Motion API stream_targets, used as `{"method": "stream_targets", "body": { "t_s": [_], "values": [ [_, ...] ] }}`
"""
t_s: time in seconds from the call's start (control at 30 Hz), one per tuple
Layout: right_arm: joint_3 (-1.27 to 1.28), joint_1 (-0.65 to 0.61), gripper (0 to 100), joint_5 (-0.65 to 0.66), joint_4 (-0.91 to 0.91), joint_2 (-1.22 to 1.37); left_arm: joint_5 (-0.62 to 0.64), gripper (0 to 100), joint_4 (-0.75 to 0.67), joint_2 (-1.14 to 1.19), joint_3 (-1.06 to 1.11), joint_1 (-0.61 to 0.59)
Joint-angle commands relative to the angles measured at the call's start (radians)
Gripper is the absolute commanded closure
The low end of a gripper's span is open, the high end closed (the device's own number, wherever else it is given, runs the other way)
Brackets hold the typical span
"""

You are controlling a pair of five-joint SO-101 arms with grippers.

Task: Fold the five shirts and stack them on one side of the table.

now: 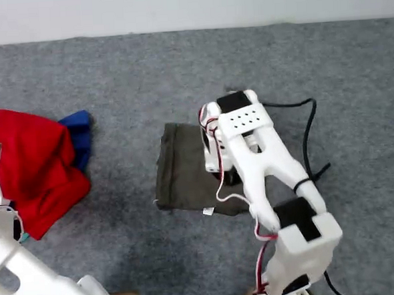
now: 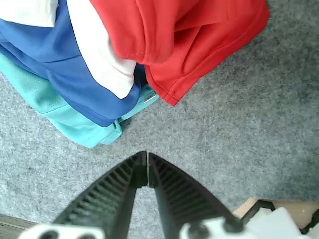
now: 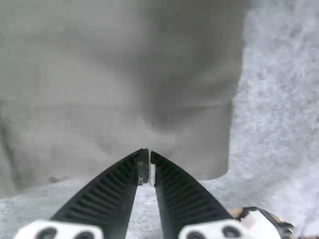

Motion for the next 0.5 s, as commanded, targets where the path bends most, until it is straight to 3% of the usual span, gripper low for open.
{"method": "stream_targets", "body": {
  "t_s": [0.0, 0.27, 0.47],
  "values": [
    [0.028, 0.068, 98.8, 0.034, -0.031, 0.067, -0.005, 98, -0.020, -0.017, -0.004, 0.000],
    [0.091, 0.104, 98.8, 0.035, -0.084, 0.246, -0.005, 98, -0.021, -0.017, -0.004, 0.000],
    [-0.037, 0.093, 98.8, 0.035, -0.005, 0.166, -0.005, 98, -0.025, -0.017, -0.004, 0.000]
  ]
}}
